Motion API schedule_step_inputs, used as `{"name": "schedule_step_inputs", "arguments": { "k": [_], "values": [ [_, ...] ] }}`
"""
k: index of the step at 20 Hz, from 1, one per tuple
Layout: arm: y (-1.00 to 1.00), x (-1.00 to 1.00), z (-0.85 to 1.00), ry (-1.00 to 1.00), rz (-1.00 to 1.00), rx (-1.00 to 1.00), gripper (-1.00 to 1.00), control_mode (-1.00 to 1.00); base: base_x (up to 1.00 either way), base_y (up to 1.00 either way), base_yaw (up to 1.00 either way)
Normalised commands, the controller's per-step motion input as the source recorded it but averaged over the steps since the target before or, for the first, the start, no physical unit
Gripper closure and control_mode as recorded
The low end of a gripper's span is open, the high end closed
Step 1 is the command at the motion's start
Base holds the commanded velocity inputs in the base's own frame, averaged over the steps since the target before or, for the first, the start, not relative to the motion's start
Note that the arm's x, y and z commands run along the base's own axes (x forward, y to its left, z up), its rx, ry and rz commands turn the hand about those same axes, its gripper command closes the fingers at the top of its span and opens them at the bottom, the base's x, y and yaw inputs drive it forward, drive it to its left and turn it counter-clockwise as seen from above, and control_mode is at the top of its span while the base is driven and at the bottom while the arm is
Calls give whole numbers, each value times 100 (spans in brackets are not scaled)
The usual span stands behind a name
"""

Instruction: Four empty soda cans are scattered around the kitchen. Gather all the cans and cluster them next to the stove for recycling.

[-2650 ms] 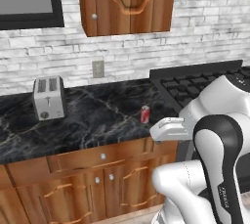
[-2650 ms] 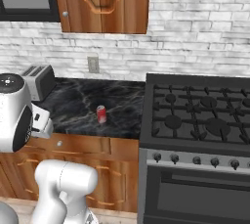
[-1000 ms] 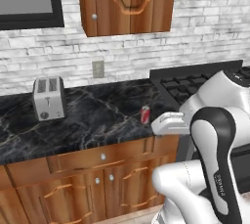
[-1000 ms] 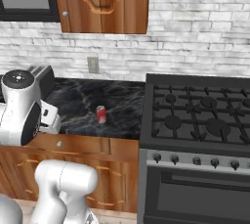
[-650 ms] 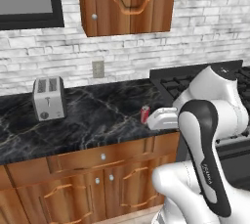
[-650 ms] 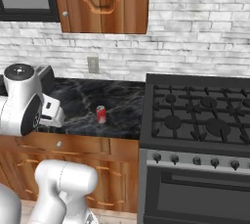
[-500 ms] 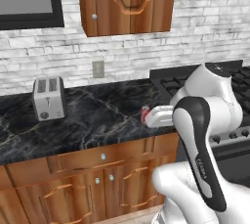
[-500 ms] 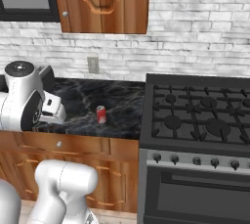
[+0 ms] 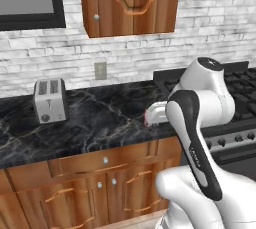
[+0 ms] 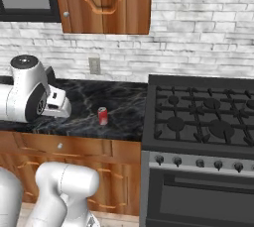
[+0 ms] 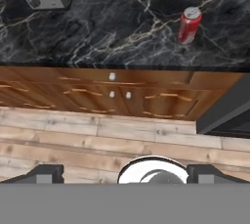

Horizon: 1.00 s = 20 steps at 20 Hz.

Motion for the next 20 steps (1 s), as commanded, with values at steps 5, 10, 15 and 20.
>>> {"name": "schedule_step_inputs", "arguments": {
  "k": [5,10,15,20],
  "values": [
    [-44,13,0,-1,0,-1,-100,-100,0,0,0],
    [-52,21,-4,0,0,0,-100,-100,0,0,0],
    [-31,49,-17,0,0,0,-100,-100,0,0,0],
    [-3,38,-16,0,1,-4,-100,-100,0,0,0]
  ]
}}
